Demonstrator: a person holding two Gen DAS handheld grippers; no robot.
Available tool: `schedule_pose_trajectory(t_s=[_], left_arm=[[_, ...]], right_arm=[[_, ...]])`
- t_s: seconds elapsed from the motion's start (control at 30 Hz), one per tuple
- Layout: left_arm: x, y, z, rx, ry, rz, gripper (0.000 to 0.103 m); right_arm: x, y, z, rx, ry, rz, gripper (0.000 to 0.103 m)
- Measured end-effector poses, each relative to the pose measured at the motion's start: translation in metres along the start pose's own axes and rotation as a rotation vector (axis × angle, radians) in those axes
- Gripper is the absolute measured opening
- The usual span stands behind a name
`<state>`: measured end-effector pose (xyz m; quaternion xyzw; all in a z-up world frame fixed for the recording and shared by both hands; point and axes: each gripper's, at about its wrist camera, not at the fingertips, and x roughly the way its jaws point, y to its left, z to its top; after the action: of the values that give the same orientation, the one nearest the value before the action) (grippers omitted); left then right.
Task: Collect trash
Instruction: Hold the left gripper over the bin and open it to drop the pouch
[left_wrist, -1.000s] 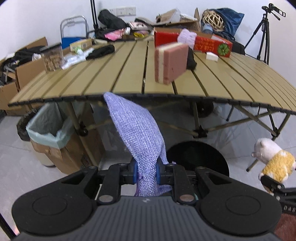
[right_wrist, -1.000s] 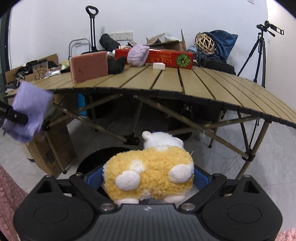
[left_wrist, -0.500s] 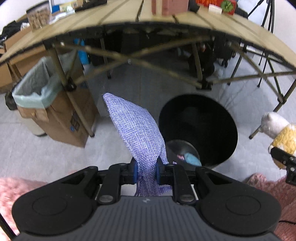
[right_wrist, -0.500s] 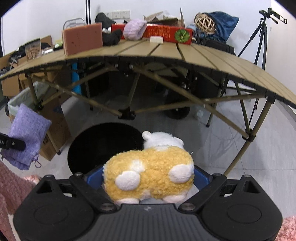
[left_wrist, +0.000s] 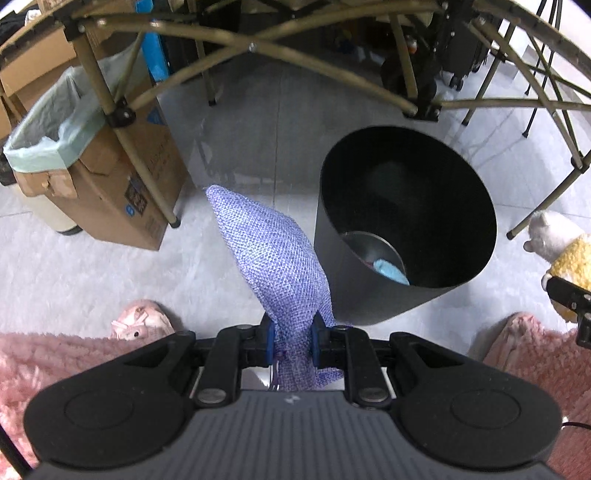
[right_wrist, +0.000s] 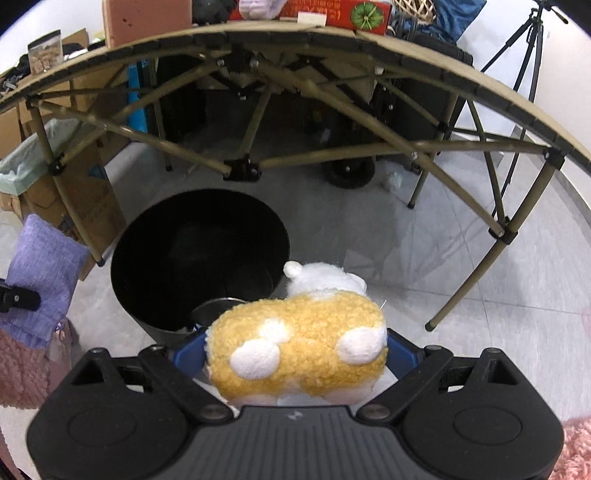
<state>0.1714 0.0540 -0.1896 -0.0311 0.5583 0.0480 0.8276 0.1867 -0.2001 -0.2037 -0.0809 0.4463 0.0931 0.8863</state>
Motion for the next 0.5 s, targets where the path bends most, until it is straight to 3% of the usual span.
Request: schedule_pose_trajectory(t_s=[0.3, 0.5], left_arm=[[0.016, -0.016, 0.008, 0.043, 0.063, -0.029, 0.018], [0.022, -0.038, 0.021, 0.096, 0.064, -0.05, 0.018]], right_arm=[[0.018, -0.001, 0.005, 0.012, 0.045, -0.006, 0.096], [0.023, -0.006, 0.009, 0.033, 0.05, -0.01, 0.096]])
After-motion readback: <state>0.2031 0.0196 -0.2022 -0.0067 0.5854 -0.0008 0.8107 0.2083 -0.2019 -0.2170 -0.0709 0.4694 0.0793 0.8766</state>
